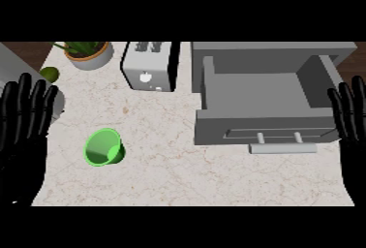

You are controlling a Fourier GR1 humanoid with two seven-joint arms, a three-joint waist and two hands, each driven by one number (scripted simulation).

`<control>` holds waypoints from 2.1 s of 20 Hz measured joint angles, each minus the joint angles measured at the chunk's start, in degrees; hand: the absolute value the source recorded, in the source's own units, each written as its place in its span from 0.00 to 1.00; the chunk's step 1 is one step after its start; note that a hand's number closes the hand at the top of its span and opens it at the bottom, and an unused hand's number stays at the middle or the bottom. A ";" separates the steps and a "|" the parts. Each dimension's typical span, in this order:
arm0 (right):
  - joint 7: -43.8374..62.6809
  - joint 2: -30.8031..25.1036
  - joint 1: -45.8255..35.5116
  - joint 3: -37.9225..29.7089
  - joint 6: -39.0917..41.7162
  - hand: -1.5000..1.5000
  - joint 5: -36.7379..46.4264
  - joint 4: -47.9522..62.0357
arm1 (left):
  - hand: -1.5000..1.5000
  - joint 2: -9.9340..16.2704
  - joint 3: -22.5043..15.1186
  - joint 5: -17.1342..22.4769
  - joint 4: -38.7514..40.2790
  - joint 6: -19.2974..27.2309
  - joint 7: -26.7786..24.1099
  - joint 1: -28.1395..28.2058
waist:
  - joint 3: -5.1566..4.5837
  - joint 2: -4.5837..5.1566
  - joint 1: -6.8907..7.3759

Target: Pick up the cup, place it into the drawer and close the drawer

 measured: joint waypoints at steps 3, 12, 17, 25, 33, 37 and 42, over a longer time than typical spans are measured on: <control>-0.45 -0.11 -0.03 -0.56 0.62 0.00 -0.58 0.03 | 0.00 1.90 1.21 4.35 0.02 -4.21 -0.30 0.46 | 0.17 0.02 0.55; 3.34 -1.38 -1.57 2.07 5.08 0.00 -3.15 3.05 | 0.00 6.55 6.57 23.77 9.29 -16.17 3.35 2.00 | 0.26 0.22 1.20; 5.95 -1.97 -5.55 0.57 6.32 0.00 -4.91 5.88 | 0.00 7.16 8.66 25.17 17.56 -19.54 1.76 0.70 | 0.31 0.16 1.11; 3.41 -2.14 -9.04 -1.07 8.15 0.00 -4.91 11.24 | 0.00 7.91 10.65 19.70 32.47 -22.94 -5.06 -2.25 | 0.32 0.15 1.01; 4.87 -2.54 -12.90 -3.00 8.12 0.00 -5.22 12.16 | 0.00 8.53 11.92 12.43 47.90 -23.98 -14.95 -4.38 | 0.32 0.15 0.93; 5.80 -3.15 -13.85 -3.77 8.79 0.00 -5.82 12.07 | 0.00 9.57 12.68 9.29 58.18 -25.04 -21.17 -6.95 | 0.30 0.17 0.82; 7.08 -3.58 -15.00 -4.78 9.30 0.00 -6.91 12.20 | 0.00 10.65 13.14 4.55 73.45 -25.04 -31.04 -11.81 | 0.27 0.25 0.60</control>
